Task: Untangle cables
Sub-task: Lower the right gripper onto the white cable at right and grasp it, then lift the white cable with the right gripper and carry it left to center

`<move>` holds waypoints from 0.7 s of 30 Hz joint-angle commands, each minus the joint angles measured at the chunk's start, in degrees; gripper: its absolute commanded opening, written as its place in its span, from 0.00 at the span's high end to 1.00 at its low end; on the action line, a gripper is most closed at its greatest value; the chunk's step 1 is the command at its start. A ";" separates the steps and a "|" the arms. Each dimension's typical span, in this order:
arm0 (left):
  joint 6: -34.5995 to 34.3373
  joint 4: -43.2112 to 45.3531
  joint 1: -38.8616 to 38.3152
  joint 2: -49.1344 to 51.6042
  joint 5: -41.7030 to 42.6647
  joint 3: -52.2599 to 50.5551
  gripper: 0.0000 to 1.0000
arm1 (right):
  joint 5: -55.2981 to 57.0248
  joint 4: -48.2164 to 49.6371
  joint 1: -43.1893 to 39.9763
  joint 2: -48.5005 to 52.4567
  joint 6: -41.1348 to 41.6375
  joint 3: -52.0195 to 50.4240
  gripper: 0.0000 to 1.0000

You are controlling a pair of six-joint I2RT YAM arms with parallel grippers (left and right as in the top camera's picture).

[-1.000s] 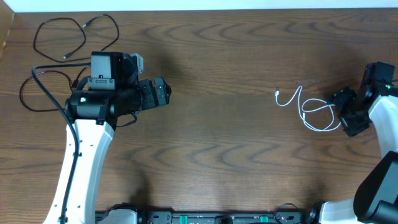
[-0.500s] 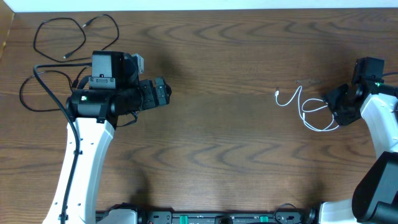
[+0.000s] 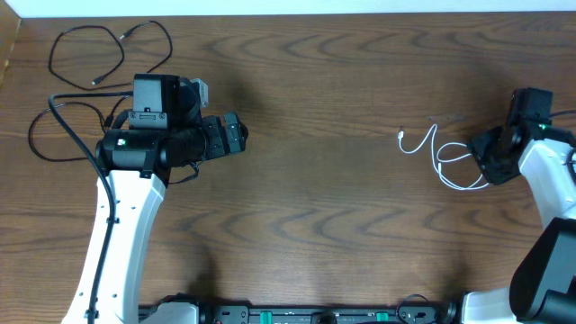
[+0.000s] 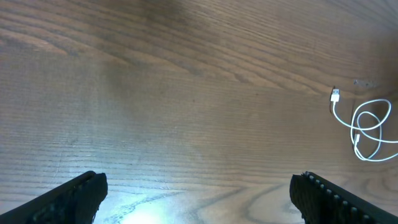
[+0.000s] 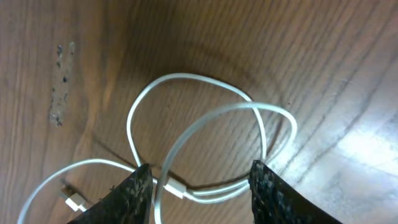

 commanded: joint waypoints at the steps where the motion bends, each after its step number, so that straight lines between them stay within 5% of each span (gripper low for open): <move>1: 0.35 -0.09 -0.09 0.35 -0.37 0.39 0.01 | -0.04 2.23 0.31 -0.48 1.51 -1.88 0.53; 12: 0.37 -0.04 -0.09 0.35 -0.37 0.39 0.01 | -0.20 4.61 0.31 -0.48 1.51 -2.08 0.66; 21: 0.37 0.04 -0.09 0.37 -0.37 0.39 0.01 | -0.22 4.61 0.31 -0.48 1.49 -2.08 0.96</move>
